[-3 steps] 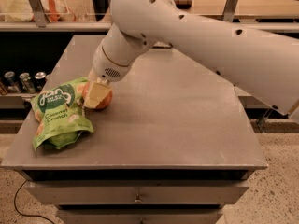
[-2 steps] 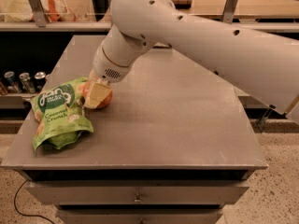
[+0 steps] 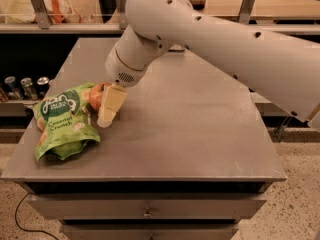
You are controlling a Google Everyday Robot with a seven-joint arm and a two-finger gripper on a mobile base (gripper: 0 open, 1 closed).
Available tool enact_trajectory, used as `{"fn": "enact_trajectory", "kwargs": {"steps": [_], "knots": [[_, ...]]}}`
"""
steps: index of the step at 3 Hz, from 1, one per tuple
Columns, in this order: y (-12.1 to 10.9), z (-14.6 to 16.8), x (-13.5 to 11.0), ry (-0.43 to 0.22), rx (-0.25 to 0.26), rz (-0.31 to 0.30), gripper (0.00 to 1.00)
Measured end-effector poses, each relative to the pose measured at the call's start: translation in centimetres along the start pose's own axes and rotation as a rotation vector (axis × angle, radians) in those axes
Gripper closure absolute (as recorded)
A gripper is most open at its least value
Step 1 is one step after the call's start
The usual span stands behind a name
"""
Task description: Move apple near green rice chip bag
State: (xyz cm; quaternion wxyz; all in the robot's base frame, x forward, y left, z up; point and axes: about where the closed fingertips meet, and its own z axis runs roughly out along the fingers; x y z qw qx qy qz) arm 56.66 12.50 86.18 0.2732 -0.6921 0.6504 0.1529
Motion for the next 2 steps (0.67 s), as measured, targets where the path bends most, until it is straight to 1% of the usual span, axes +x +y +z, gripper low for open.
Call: {"fn": "enact_trajectory", "kwargs": {"steps": [1,2], "knots": [[-0.1,-1.1,1.9,0.008,0.011,0.014,0.0],[-0.2,-2.5,4.4,0.015,0.027,0.049,0.0]]}}
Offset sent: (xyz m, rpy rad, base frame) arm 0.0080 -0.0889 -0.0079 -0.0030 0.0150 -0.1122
